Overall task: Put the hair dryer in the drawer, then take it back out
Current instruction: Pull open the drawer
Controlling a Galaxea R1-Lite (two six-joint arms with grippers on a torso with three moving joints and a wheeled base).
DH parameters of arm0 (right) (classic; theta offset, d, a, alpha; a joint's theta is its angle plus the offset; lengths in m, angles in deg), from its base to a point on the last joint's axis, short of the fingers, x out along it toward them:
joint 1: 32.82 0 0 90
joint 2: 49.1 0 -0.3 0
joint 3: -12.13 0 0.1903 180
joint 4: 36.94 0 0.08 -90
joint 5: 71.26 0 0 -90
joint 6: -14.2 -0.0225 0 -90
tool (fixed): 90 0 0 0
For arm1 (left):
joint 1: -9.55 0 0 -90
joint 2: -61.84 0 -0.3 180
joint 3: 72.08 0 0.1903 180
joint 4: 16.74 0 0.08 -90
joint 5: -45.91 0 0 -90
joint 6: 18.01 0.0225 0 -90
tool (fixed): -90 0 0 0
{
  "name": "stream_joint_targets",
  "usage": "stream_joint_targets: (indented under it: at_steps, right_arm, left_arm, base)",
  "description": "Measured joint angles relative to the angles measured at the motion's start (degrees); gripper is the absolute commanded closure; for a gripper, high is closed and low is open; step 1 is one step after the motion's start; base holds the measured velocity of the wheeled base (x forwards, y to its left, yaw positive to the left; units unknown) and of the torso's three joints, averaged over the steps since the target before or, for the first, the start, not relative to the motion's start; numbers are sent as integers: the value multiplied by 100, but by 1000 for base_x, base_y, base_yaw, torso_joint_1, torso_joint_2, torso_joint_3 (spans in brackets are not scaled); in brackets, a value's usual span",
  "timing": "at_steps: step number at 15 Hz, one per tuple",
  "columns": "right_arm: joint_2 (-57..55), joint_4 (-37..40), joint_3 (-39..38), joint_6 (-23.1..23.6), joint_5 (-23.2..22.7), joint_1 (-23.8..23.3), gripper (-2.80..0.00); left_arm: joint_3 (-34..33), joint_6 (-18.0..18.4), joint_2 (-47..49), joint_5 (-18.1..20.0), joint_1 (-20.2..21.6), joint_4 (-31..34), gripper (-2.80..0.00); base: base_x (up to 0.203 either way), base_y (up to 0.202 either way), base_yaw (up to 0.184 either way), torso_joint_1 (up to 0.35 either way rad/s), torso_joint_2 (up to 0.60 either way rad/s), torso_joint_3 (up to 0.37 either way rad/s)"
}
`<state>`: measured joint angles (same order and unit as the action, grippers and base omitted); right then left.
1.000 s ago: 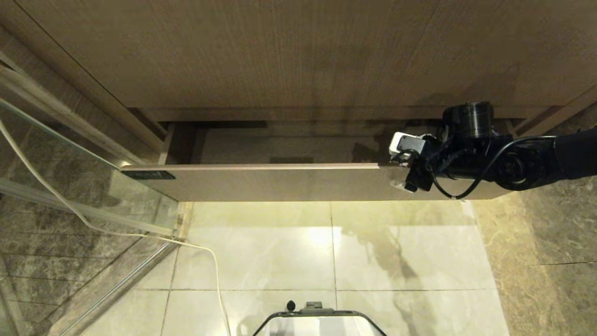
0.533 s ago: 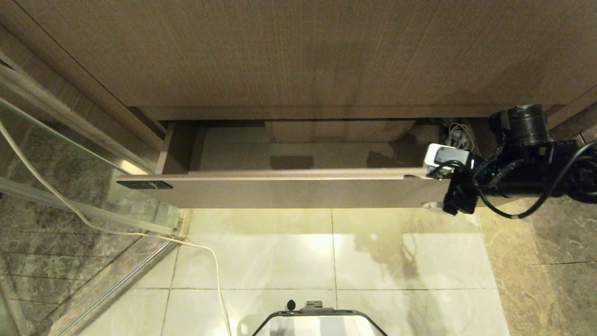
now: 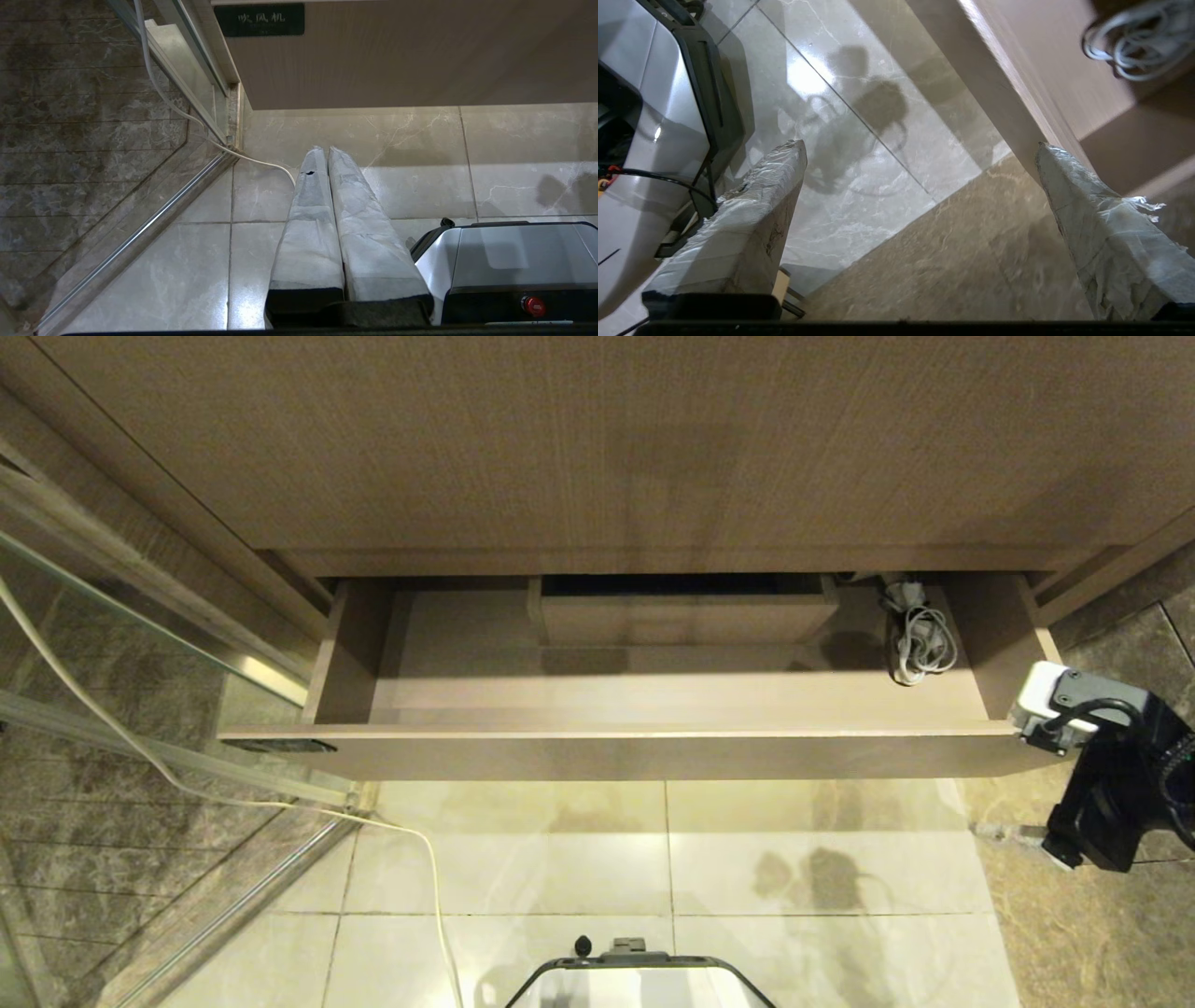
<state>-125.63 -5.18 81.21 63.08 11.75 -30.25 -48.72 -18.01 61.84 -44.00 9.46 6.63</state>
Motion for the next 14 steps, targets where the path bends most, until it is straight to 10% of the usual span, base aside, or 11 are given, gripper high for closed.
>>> stream_joint_targets:
  at_steps: [6,11,12,14]
  right_arm:
    - [1149,66,-595,-430,-1,-121,-280]
    - [1774,91,-788,-1680,24,-254,-280]
    - [1813,88,-790,-1701,27,-272,0]
    - [1864,174,-801,-2161,34,-353,0]
  left_arm:
    - [0,0,0,4,0,0,0]
    - [0,2,0,0,0,0,0]
    - [0,2,0,-2,0,0,0]
    - [0,0,0,0,0,0,0]
  base:
    - [0,0,0,0,0,0]
    - [0,0,0,0,0,0]
    - [0,0,0,0,0,0]
    - [0,0,0,0,0,0]
